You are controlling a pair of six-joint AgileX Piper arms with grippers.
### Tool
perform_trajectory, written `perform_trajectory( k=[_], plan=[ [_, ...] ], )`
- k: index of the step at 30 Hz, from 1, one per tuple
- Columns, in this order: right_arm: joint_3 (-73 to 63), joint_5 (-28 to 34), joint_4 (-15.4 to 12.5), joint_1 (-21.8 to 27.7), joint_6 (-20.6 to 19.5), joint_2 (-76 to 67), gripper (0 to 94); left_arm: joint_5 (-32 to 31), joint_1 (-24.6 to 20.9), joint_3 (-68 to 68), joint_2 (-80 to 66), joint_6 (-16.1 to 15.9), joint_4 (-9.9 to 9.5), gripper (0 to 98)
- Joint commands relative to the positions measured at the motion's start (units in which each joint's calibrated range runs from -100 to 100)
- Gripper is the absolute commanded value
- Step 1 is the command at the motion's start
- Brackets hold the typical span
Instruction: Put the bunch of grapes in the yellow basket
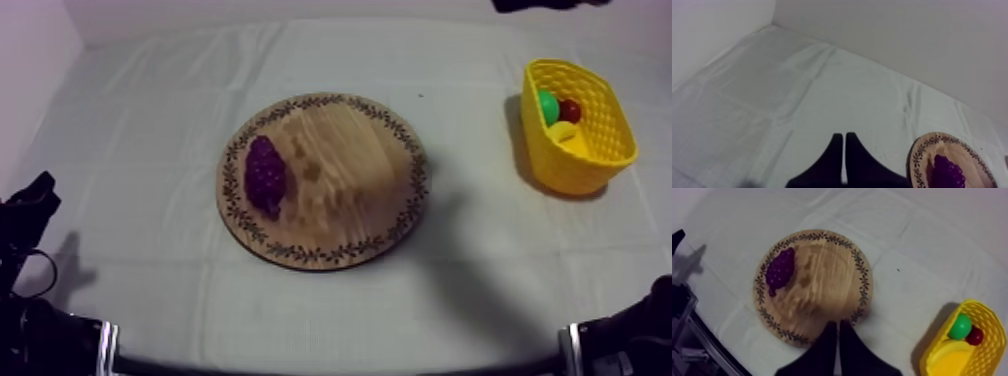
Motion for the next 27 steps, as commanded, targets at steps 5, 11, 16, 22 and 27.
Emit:
perform_trajectory(
  k=[5,11,16,22,27],
  plan=[
    [-11.1,5.1,-0.3,-2.1,-4.4,13.8,0.5,0.0,0.0,0.0,0.0,0.0,0.01,0.0],
    [-19.2,9.1,-0.4,-4.9,-9.2,23.0,0.7,0.0,0.0,0.0,0.0,0.0,0.01,0.0],
    [-24.6,9.8,-0.5,-6.4,-12.8,30.2,1.1,0.0,0.0,0.0,0.0,0.0,0.01,0.0],
    [-29.8,10.1,-0.7,-7.7,-15.5,38.3,1.5,0.0,0.0,0.0,0.0,0.0,0.01,0.0],
    [-34.1,10.2,-0.7,-7.9,-16.6,43.5,2.0,0.0,0.0,0.0,0.0,0.0,0.01,0.0]
  ],
)
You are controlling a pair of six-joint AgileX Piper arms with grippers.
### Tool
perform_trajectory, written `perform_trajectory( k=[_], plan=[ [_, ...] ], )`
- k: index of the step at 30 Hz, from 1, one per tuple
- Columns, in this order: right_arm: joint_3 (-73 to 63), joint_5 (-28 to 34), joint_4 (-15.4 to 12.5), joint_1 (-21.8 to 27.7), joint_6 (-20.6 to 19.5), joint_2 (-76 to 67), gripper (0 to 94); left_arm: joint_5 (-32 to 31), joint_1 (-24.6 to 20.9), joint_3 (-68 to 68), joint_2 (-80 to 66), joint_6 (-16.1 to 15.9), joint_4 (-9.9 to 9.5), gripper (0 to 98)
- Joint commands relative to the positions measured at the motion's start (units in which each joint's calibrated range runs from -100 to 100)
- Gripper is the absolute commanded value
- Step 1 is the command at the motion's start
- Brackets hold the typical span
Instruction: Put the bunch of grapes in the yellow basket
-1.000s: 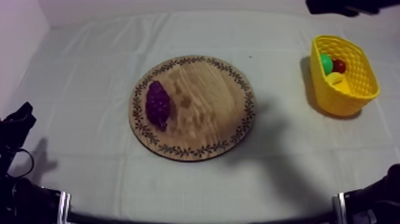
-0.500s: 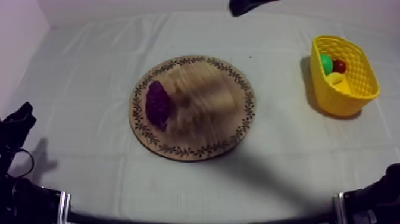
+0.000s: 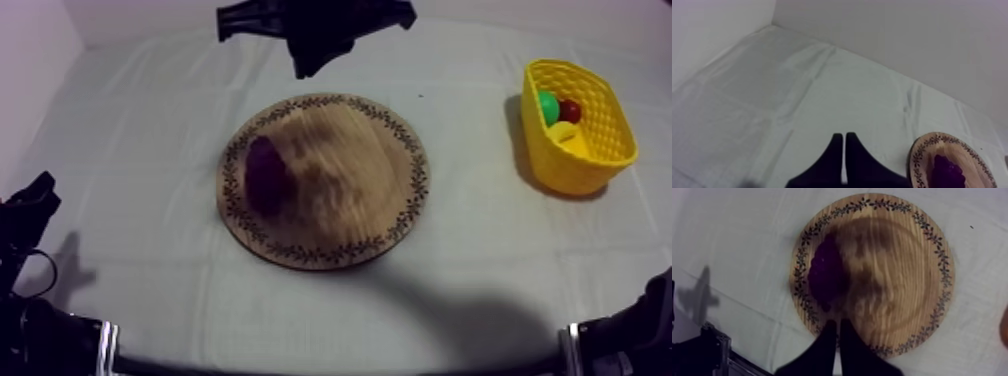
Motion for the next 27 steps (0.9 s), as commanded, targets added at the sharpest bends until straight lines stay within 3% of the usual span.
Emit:
perform_trajectory(
  k=[1,4,9,14,18,27],
  plan=[
    [-1.8,0.2,0.0,0.0,-0.1,2.2,3.1,0.0,0.0,0.0,0.0,0.0,0.01,0.0],
    [-3.4,0.2,-1.0,0.2,1.2,3.6,12.6,0.0,0.0,0.0,0.0,0.0,0.01,0.0],
    [-3.8,0.3,-2.1,0.4,1.8,4.3,41.3,0.0,0.0,0.0,0.0,0.0,0.01,0.0],
    [-3.6,0.3,-3.3,0.7,1.5,4.5,56.9,0.0,0.0,0.0,0.0,0.0,0.01,0.0],
    [-3.7,0.3,-4.5,1.1,1.1,5.3,62.8,0.0,0.0,0.0,0.0,0.0,0.01,0.0],
    [-4.3,0.2,-5.6,0.9,0.3,11.5,65.2,0.0,0.0,0.0,0.0,0.0,0.01,0.0]
  ],
)
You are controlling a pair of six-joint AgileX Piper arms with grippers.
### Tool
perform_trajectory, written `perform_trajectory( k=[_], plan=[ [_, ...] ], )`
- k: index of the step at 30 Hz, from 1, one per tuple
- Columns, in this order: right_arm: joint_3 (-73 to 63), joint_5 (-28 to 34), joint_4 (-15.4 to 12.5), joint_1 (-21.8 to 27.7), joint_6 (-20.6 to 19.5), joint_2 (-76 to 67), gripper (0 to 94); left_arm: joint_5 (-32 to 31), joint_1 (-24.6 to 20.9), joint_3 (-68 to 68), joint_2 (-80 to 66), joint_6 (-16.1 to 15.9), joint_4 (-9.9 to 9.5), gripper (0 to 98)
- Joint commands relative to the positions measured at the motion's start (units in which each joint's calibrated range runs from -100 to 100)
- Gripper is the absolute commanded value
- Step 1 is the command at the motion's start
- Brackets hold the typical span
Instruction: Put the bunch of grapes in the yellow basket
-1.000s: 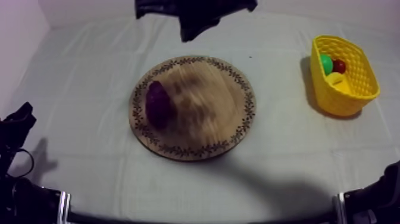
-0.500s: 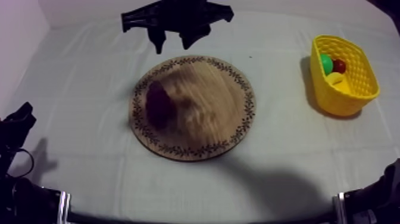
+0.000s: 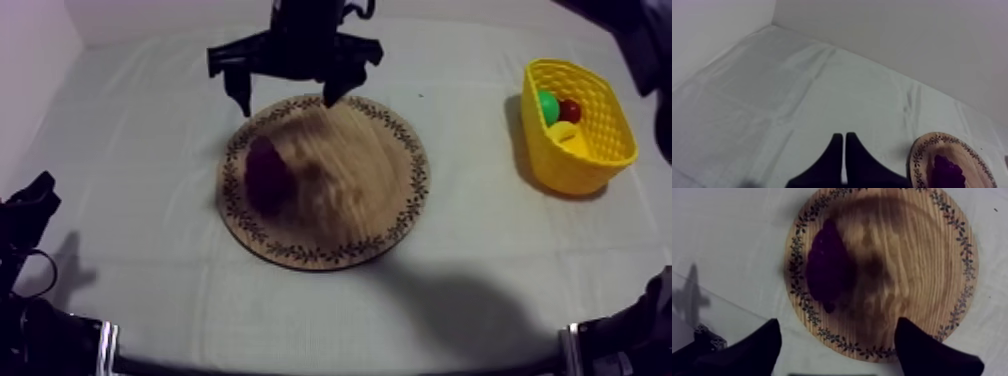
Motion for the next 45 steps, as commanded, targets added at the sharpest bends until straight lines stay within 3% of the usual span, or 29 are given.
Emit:
perform_trajectory(
  k=[1,31,36,45],
  plan=[
    [-0.6,0.0,-0.3,-0.1,-0.2,2.3,65.3,0.0,0.0,0.0,0.0,0.0,0.01,0.0],
    [-17.2,-0.5,-1.4,-1.4,-2.3,27.1,62.3,0.0,0.0,0.0,0.0,0.0,0.01,0.0],
    [-20.5,-0.7,-0.8,-1.1,-2.4,29.8,55.9,0.0,0.0,0.0,0.0,0.0,0.01,0.0],
    [-24.1,-0.8,-0.3,-0.5,-0.9,32.0,32.8,0.0,0.0,0.0,0.0,0.0,0.01,0.0]
  ],
)
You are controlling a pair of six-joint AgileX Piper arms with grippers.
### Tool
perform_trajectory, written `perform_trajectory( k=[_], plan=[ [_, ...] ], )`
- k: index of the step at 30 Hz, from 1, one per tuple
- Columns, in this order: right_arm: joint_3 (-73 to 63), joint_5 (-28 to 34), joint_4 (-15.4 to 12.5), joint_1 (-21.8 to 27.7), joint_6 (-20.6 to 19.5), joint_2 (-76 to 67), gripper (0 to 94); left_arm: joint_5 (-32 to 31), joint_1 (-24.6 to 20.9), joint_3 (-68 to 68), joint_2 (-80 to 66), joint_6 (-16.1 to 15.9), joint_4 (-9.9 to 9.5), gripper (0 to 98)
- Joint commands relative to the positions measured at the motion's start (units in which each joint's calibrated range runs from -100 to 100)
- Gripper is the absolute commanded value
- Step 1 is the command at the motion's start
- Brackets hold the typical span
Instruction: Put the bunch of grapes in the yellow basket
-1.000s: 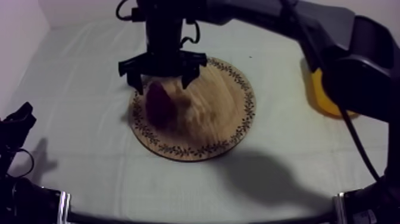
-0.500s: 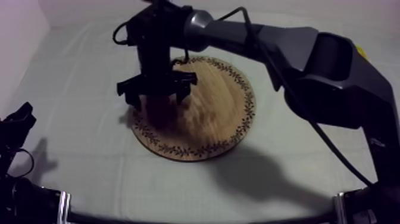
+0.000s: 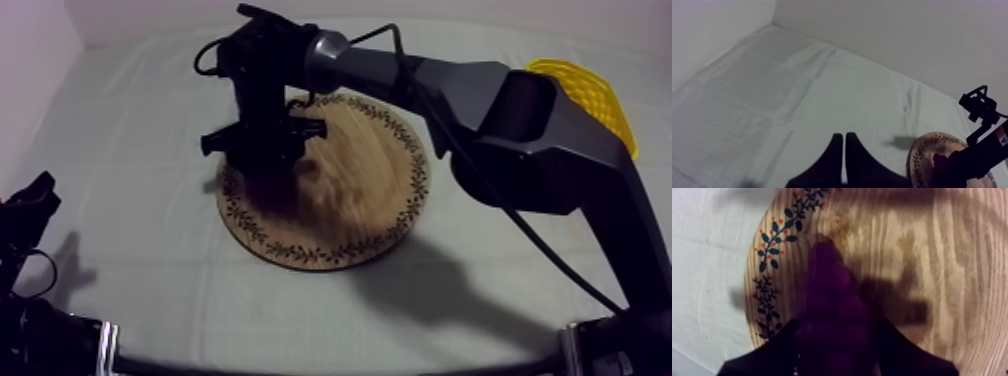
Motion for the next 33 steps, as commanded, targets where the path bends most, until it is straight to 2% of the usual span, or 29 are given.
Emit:
perform_trajectory(
  k=[1,10,19,33],
  plan=[
    [0.5,0.1,-0.1,0.0,0.3,0.1,31.6,0.0,0.0,0.0,0.0,0.0,0.01,0.0],
    [5.6,-0.6,-0.2,-0.2,1.1,-5.4,29.6,0.0,0.0,0.0,0.0,0.0,0.01,0.0],
    [11.4,0.1,-1.2,-0.1,2.4,-18.5,29.8,0.0,0.0,0.0,0.0,0.0,0.01,0.0],
    [23.8,0.6,-0.9,1.2,4.3,-37.3,30.2,0.0,0.0,0.0,0.0,0.0,0.01,0.0]
  ],
)
